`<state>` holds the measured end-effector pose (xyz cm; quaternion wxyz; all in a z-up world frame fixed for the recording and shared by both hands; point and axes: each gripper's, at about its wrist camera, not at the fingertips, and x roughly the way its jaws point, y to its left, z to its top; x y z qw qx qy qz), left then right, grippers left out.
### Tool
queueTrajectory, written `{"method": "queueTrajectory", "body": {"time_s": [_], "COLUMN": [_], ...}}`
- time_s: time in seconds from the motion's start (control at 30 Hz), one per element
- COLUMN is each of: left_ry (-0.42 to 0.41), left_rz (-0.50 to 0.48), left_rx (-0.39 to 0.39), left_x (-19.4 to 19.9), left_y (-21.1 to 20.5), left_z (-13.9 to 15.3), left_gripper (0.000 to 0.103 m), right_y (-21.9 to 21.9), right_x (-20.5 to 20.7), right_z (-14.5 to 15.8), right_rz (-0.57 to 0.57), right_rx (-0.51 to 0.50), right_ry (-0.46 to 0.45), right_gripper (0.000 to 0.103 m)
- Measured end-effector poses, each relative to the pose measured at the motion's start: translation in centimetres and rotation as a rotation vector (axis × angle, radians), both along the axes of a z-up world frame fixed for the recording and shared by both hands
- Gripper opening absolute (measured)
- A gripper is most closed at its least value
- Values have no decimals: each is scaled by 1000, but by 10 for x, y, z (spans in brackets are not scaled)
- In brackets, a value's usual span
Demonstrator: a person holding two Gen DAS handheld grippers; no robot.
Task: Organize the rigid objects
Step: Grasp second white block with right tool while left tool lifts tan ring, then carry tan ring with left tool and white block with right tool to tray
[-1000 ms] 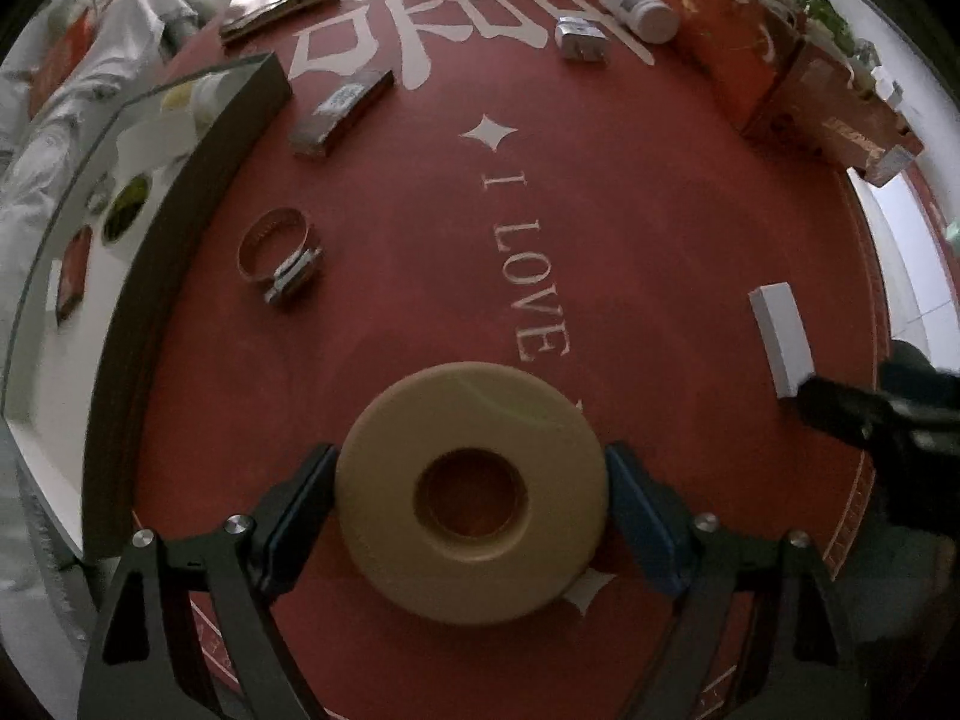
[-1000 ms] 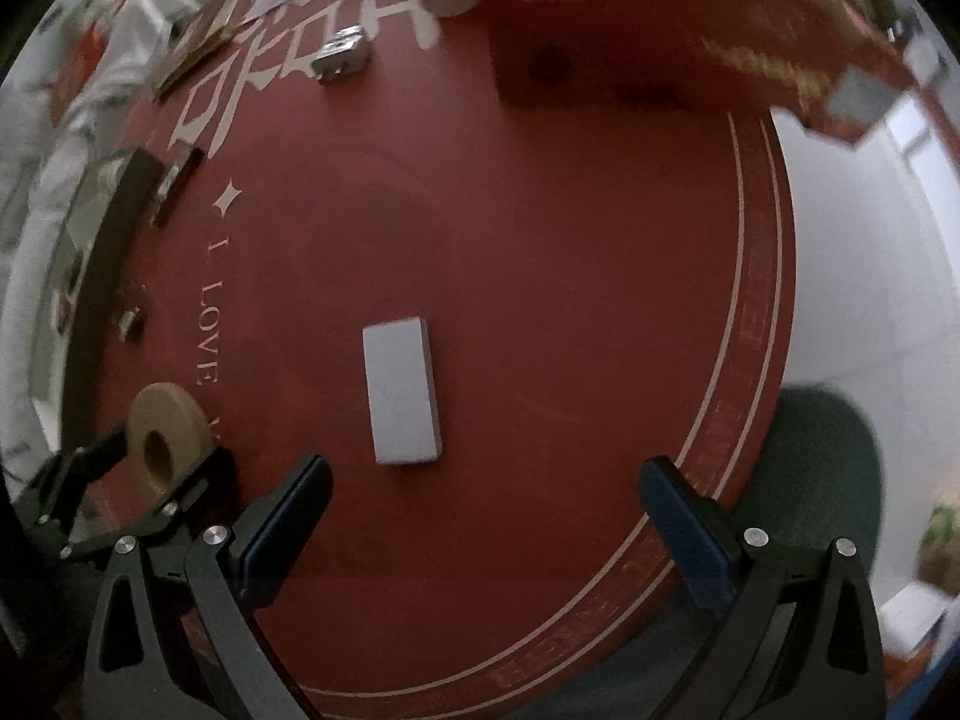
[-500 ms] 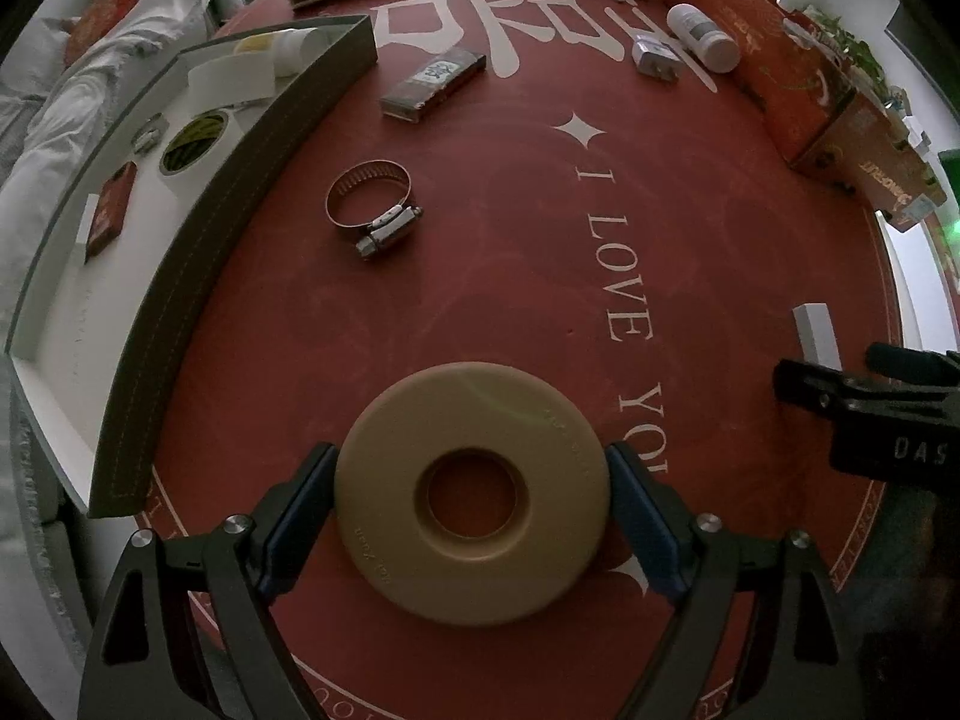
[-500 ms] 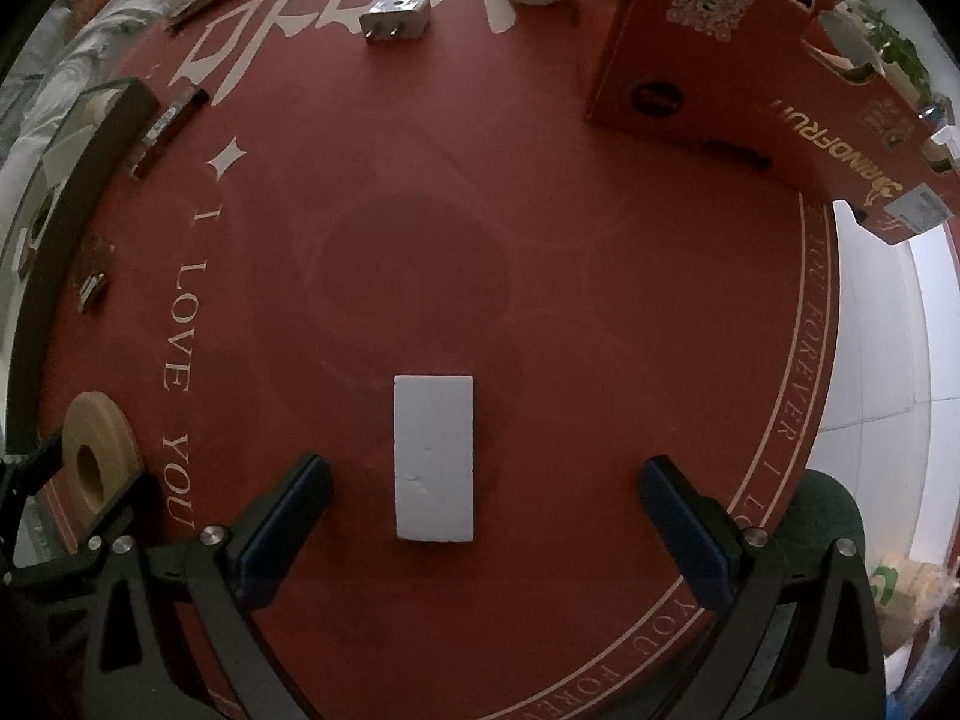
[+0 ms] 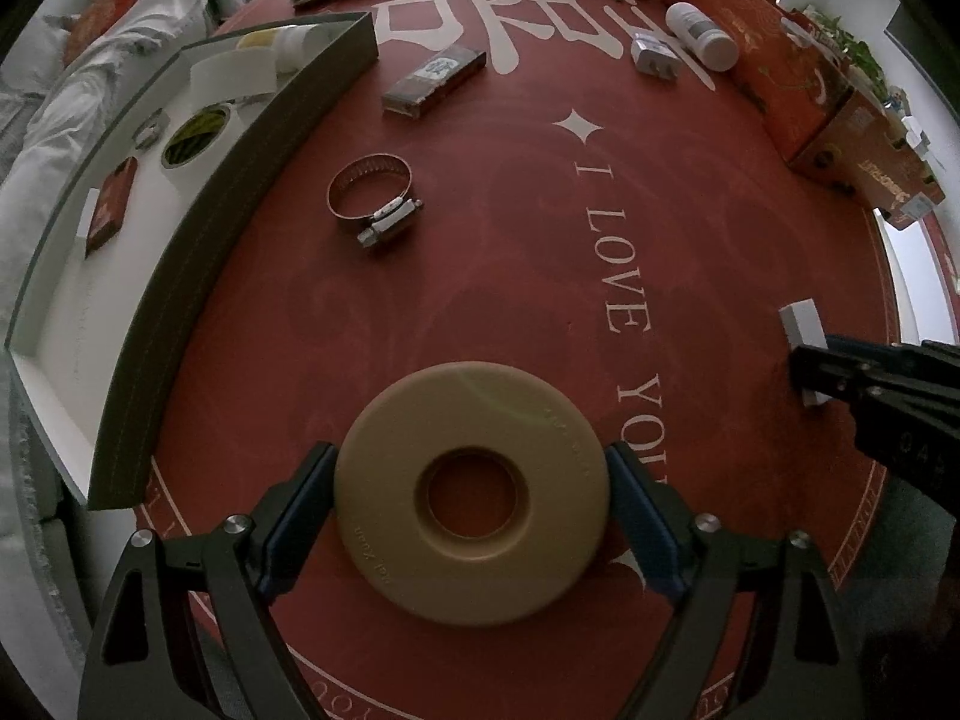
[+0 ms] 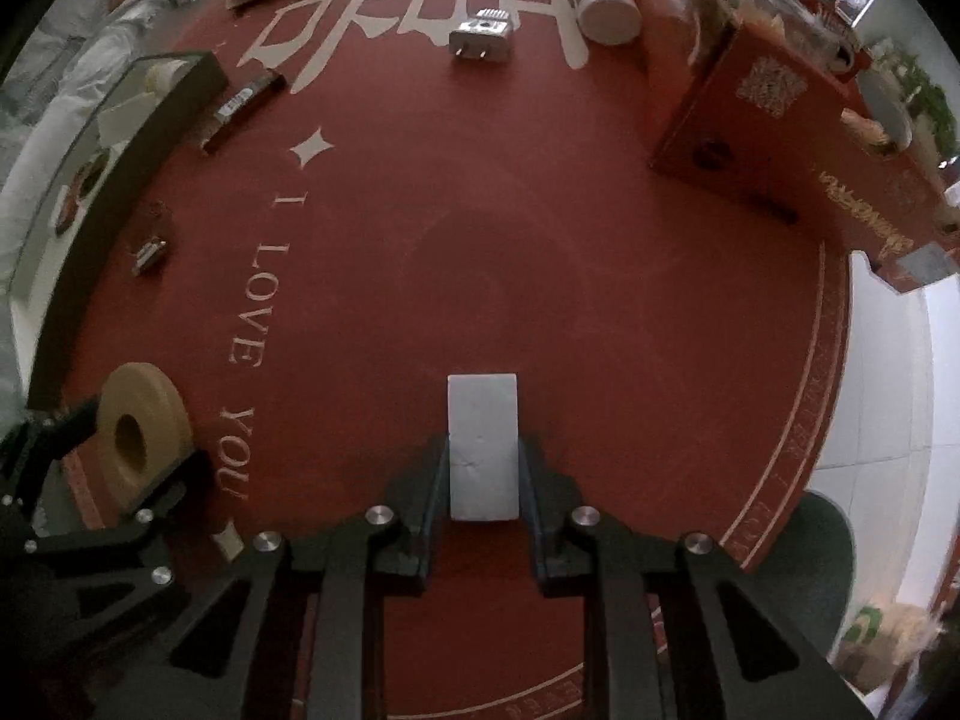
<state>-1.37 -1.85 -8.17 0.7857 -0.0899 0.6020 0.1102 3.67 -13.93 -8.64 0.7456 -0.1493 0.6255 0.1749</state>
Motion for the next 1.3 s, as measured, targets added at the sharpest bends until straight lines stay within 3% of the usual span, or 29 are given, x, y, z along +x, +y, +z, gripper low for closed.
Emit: {"method": "queueTrajectory", "body": {"time_s": [0.17, 0.33, 0.57, 0.73, 0.9, 1.1, 1.3], "left_ry": [-72, -173, -326, -408, -443, -426, -343], "left_rz": [8, 40, 158, 258, 371, 479, 535], "left_rx": [20, 37, 44, 112, 181, 225, 213], "left_x": [-4, -8, -8, -14, -18, -19, -17], "left_y": [6, 16, 67, 114, 162, 207, 228], "left_z": [21, 60, 141, 193, 223, 222, 177], "left_gripper": [89, 89, 89, 89, 89, 89, 89], "right_y": [-12, 0, 55, 102, 149, 212, 266], "right_x": [-3, -6, -5, 2, 8, 13, 7], "right_z": [5, 41, 122, 162, 198, 217, 177], "right_rz": [-49, -15, 49, 116, 179, 262, 321], "right_rx": [100, 193, 365, 427, 475, 489, 429], "right_ry": [44, -23, -125, -183, -210, -220, -144], "right_gripper": [24, 24, 24, 24, 24, 24, 24]}}
